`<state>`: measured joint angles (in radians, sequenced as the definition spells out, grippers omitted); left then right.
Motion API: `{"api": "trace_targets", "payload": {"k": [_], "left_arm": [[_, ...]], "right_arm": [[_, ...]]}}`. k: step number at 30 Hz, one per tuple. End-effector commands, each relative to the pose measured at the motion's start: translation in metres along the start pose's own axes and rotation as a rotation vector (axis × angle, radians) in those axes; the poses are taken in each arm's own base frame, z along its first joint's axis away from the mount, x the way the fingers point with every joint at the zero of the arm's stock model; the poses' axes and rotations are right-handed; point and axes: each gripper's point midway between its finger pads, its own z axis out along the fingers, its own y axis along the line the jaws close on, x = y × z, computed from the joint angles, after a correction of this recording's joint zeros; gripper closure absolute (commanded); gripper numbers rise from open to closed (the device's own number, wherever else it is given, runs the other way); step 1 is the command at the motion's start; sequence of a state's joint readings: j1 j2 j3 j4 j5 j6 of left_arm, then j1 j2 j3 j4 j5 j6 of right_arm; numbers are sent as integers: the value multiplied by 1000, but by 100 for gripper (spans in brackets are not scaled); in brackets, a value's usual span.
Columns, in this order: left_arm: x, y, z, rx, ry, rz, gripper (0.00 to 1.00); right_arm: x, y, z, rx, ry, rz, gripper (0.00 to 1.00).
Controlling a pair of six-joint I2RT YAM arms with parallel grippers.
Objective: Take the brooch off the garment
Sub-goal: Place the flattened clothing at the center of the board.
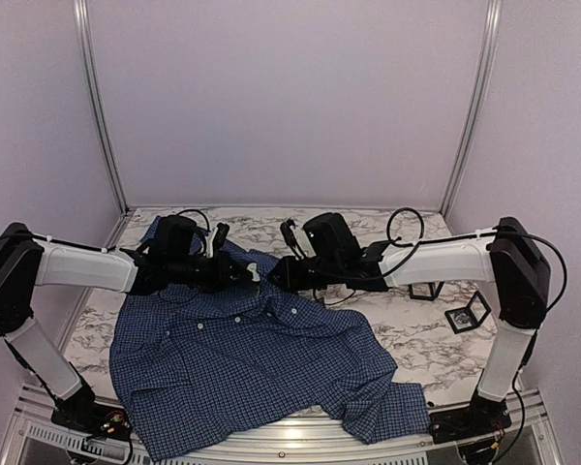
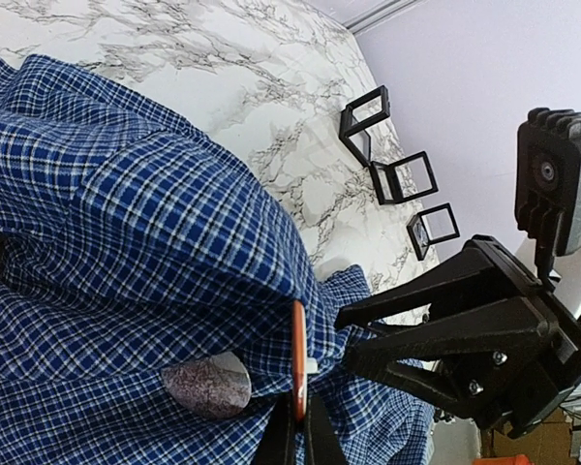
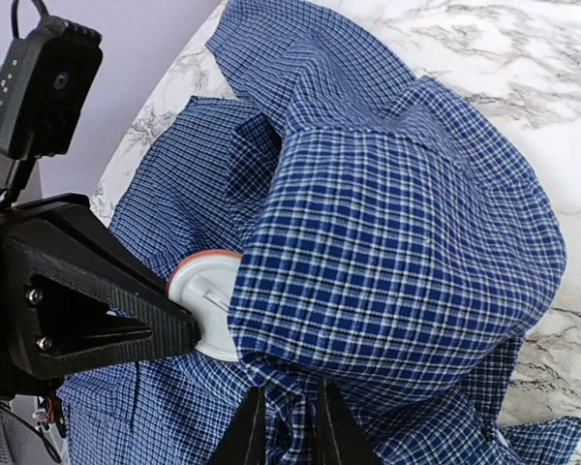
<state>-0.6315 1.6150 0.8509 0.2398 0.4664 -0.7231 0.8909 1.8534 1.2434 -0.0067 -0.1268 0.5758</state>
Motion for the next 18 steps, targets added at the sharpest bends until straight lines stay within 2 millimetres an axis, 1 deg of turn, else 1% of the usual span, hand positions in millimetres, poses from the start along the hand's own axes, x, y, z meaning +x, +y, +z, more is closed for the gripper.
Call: {"api": "trace_targets", "payload": {"k": [1, 4, 7, 11, 15, 18], "left_arm": [[-13, -25, -8, 96, -43, 16, 100], [-13, -29, -9, 122, -46, 3, 100], [-14, -33, -10, 155, -56, -12, 100], [-13, -37, -10, 191, -62, -28, 100], [-13, -38, -12, 206, -66, -34, 100], [-12, -39, -13, 216, -67, -39, 100]], "right_arm": [[-28, 25, -23, -164, -82, 52, 79], [-28, 31, -28, -228, -77, 85, 73], [-28, 34, -31, -274, -78, 121, 62], [-28, 30, -32, -325, -78, 185, 51], [-27, 26, -32, -364, -85, 228, 44], [-26, 25, -28, -400, -79, 266, 43]]}}
